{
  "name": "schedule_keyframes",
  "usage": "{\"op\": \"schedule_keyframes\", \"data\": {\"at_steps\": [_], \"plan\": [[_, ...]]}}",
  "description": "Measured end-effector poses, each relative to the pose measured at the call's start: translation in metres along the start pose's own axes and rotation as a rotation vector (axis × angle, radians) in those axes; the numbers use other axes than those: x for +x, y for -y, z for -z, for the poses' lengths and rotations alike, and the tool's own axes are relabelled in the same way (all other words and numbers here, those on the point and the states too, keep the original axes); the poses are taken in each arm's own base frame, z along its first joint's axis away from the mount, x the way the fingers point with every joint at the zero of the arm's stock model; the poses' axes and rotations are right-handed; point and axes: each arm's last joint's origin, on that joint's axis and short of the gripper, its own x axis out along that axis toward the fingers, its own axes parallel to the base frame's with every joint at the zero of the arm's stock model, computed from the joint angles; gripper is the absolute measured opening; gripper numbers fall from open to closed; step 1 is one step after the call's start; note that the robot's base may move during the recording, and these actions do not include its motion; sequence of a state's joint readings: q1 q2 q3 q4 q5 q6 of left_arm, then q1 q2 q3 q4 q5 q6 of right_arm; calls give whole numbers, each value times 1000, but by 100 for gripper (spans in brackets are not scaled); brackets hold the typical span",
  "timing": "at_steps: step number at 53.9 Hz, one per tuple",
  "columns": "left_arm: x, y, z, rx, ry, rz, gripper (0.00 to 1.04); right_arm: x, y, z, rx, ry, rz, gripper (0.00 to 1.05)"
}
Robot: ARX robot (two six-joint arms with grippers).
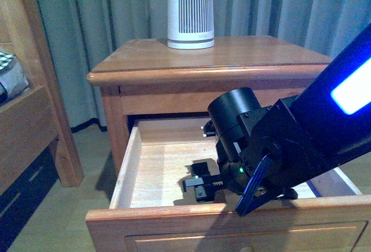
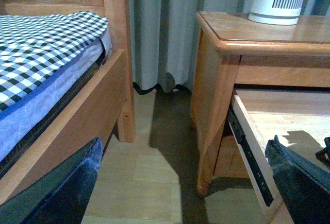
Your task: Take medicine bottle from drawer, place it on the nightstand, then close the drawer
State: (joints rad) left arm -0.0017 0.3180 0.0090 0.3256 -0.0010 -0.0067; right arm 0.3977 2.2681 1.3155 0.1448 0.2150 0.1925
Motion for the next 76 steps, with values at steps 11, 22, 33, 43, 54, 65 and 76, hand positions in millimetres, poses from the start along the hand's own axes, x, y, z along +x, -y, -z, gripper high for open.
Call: {"op": "schedule_keyframes", "data": {"at_steps": [11,22,33,43,54,65,76], "plan": [[0,0,0,0,0,0,98,0,1,2,25,-2,-16,38],[0,0,0,0,0,0,98,-21,14,0,37,68,-53,30],[0,0,0,0,0,0,98,-84,39,-38,29,305,-100,30],[0,0,0,0,0,0,98,-136,58,-81,-24,550,-95,30],[0,0,0,0,0,0,98,-152,68,-124,-91,688,-54,30],[0,0,0,0,0,0,98,-130,55,-161,-181,729,-32,29],[0,0,0,0,0,0,98,-89,25,-173,-389,779,14,29]]}}
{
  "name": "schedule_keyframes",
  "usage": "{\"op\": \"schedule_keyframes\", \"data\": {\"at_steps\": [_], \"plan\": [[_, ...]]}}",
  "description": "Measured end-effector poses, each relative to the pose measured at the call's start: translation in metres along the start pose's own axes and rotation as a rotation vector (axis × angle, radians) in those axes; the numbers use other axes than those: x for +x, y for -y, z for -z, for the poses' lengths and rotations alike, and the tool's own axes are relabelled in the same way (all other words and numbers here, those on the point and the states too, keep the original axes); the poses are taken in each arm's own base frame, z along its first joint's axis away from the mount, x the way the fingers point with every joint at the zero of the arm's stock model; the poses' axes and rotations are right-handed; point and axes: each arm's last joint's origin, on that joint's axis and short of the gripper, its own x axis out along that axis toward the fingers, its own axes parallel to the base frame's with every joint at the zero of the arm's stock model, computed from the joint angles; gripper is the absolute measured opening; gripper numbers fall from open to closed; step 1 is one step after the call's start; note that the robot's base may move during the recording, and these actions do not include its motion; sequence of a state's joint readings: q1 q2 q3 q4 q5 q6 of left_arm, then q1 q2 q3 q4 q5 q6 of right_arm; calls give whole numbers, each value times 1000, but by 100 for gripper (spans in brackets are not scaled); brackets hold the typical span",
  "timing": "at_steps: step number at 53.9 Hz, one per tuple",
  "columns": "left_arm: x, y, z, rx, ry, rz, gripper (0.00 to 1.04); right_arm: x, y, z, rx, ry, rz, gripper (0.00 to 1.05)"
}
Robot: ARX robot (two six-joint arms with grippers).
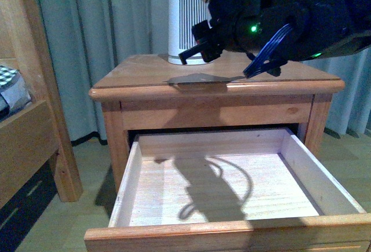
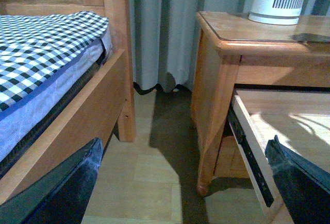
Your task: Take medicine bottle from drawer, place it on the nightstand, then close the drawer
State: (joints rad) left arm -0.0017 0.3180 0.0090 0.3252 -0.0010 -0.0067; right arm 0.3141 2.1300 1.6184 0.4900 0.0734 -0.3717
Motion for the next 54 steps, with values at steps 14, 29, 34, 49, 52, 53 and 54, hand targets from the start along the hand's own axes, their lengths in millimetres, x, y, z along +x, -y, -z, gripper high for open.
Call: {"op": "schedule_keyframes", "data": {"at_steps": [14,29,34,49,52,53,54], "plan": [[0,0,0,0,0,0,98,12,5,2,-40,28,50,73],[0,0,0,0,0,0,98,-77,33,-38,245,72,-35,98],[0,0,0,0,0,0,98,-136,38,-33,391,-1,-102,89],[0,0,0,0,0,0,98,-255,1,83,691,-483,-270,37],[0,0,0,0,0,0,98,-265,-10,105,701,-565,-278,28],[0,0,0,0,0,0,98,-268,-14,113,702,-596,-280,25],[0,0,0,0,0,0,98,-270,-17,121,702,-627,-279,21]]}}
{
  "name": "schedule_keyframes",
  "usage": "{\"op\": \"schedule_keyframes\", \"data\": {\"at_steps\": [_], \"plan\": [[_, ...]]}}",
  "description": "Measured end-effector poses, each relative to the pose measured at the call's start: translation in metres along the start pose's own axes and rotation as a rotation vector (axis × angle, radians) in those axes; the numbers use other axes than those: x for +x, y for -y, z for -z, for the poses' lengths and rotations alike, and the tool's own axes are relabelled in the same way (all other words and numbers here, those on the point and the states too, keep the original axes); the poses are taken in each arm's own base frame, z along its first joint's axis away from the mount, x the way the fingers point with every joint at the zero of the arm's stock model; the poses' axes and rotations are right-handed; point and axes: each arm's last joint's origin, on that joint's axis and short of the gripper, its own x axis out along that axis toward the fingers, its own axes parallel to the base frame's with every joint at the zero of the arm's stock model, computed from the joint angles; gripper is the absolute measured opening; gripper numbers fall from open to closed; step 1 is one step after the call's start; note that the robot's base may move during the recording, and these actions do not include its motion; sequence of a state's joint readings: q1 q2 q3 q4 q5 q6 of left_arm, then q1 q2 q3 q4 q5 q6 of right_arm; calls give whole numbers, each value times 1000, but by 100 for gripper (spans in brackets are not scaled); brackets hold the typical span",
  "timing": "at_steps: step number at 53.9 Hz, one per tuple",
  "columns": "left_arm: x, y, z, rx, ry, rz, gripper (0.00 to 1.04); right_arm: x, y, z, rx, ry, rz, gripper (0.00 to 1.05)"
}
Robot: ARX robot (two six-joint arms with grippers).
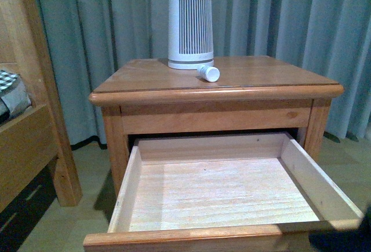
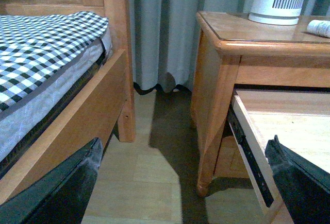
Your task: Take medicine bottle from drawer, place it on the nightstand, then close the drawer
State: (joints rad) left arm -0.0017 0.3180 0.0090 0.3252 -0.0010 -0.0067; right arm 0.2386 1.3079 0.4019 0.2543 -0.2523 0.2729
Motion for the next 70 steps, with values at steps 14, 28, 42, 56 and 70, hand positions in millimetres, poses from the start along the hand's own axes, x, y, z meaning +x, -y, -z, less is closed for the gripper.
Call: {"op": "schedule_keyframes", "data": {"at_steps": [14,28,42,56,70], "plan": [[0,0,0,0,0,0,98,55,21,20,-151,50,136,3],[0,0,0,0,0,0,98,127,38,-10,-338,148,211,3],[0,0,0,0,0,0,98,183,56,-61,-430,207,286,3],[0,0,0,0,0,0,98,203,67,-105,-491,302,323,3],[0,0,0,0,0,0,98,200,73,-113,-483,335,317,3]]}}
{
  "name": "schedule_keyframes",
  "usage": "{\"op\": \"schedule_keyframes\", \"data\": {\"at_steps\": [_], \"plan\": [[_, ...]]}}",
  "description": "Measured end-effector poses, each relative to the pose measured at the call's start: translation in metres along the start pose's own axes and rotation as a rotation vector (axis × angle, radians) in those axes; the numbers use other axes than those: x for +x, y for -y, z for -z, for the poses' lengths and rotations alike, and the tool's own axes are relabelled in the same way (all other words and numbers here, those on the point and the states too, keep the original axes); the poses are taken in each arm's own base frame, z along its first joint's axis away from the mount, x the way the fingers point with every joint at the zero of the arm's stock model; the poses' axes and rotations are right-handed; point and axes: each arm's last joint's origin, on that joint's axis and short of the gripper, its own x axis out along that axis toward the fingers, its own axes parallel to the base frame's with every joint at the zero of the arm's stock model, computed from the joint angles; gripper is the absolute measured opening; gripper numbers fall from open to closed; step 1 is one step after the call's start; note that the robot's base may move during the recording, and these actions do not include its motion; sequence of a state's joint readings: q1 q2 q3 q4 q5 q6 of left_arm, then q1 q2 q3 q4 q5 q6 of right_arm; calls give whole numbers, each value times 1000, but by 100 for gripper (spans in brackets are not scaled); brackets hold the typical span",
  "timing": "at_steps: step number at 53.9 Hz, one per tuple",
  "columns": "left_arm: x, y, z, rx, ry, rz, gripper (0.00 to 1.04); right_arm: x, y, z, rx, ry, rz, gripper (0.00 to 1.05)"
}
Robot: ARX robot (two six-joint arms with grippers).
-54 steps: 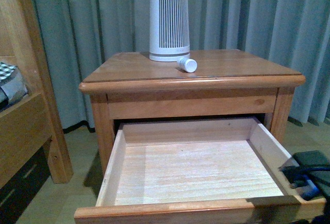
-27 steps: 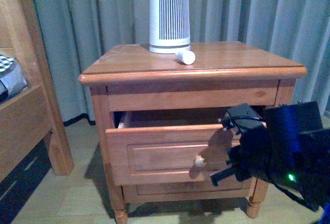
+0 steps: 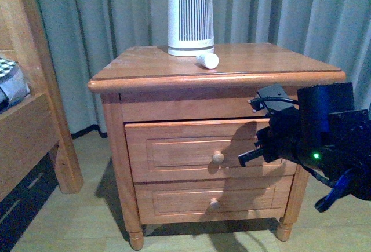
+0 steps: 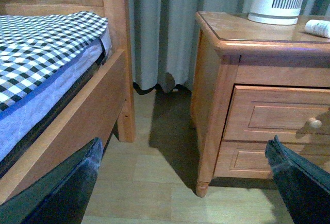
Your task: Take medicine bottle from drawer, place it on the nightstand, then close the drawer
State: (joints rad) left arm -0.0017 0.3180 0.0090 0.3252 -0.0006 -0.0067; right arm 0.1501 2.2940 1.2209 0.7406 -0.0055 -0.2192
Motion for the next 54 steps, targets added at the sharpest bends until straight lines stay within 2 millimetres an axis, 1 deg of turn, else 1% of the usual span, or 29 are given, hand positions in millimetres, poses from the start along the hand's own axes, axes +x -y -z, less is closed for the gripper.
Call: {"op": "schedule_keyframes", "data": {"at_steps": [3,9,12,13,16,17,22,23,27,28,33,38,39,40,46,49,50,51,52,54], "plan": [[0,0,0,0,0,0,98,-7,1,4,25,-11,-10,3],[0,0,0,0,0,0,98,-30,0,10,110,-30,-53,3],[0,0,0,0,0,0,98,-49,0,10,177,-30,-84,3],[0,0,0,0,0,0,98,-52,0,9,183,-28,-90,3],[0,0,0,0,0,0,98,-74,0,6,256,-20,-125,3],[0,0,0,0,0,0,98,-78,1,5,262,-18,-131,3],[0,0,0,0,0,0,98,-121,4,-3,358,12,-174,3],[0,0,0,0,0,0,98,-126,5,-4,371,15,-178,3],[0,0,0,0,0,0,98,-165,9,-11,427,46,-213,3],[0,0,0,0,0,0,98,-170,9,-11,432,49,-215,3],[0,0,0,0,0,0,98,-223,12,-16,467,79,-253,3],[0,0,0,0,0,0,98,-274,16,-16,498,105,-277,3],[0,0,0,0,0,0,98,-283,17,-15,499,113,-274,4],[0,0,0,0,0,0,98,-288,17,-15,500,117,-270,6],[0,0,0,0,0,0,98,-341,23,-11,496,202,-247,26],[0,0,0,0,0,0,98,-365,24,-10,481,258,-228,37],[0,0,0,0,0,0,98,-371,24,-10,460,288,-196,39],[0,0,0,0,0,0,98,-376,23,-10,436,309,-120,36],[0,0,0,0,0,0,98,-378,22,-10,425,315,-93,35],[0,0,0,0,0,0,98,-383,16,-7,350,348,43,24]]}}
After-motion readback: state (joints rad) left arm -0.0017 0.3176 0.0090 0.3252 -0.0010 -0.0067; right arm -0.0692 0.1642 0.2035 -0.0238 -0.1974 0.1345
